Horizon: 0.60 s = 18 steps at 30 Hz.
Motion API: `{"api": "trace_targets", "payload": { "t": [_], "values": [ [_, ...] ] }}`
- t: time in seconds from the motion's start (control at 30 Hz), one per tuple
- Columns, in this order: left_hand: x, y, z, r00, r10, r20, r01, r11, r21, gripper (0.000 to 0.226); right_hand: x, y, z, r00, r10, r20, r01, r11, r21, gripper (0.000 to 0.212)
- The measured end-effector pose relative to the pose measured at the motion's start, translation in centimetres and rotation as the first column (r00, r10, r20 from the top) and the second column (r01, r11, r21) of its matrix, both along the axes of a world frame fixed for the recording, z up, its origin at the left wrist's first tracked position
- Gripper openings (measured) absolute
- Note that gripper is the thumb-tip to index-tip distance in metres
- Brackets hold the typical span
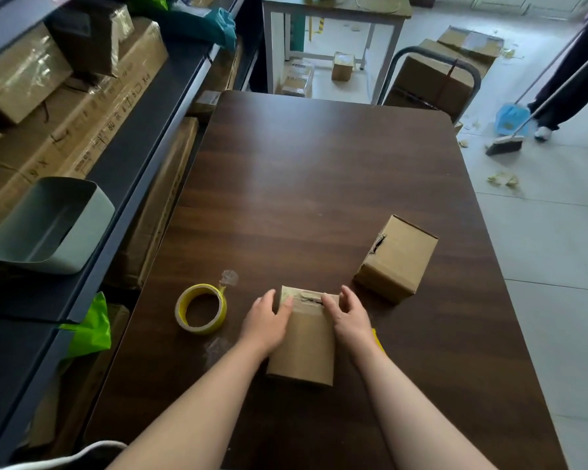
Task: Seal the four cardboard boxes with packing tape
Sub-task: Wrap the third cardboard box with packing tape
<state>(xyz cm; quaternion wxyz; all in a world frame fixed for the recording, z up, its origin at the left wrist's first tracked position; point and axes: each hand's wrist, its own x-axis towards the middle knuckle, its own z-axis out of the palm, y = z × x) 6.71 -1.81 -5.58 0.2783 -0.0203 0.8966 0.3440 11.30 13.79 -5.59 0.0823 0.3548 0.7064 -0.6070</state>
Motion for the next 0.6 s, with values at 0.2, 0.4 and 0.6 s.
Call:
{"api": "trace_targets", "payload": {
  "t": [0.2, 0.4, 0.6],
  "values": [
    [0.7, 2.0, -0.9, 0.993, 0.121, 0.006, -0.121, 0.987, 0.106, 0.053, 0.1, -1.6, -1.5, 0.999, 0.043, 0.034, -0.043, 0.999, 0.002, 0.058],
    [1.0, 2.0, -1.1, 0.994, 0.11, 0.016, -0.111, 0.986, 0.123, 0.051, 0.4, -1.2, -1.9, 0.999, 0.028, 0.042, -0.024, 0.996, -0.088, 0.055],
    [0.3, -1.6, -0.3, 0.943, 0.186, -0.277, -0.208, 0.977, -0.054, 0.051, 1.2, -1.1, -1.4, 0.995, 0.092, 0.05, -0.086, 0.99, -0.113, 0.055]
  ]
}}
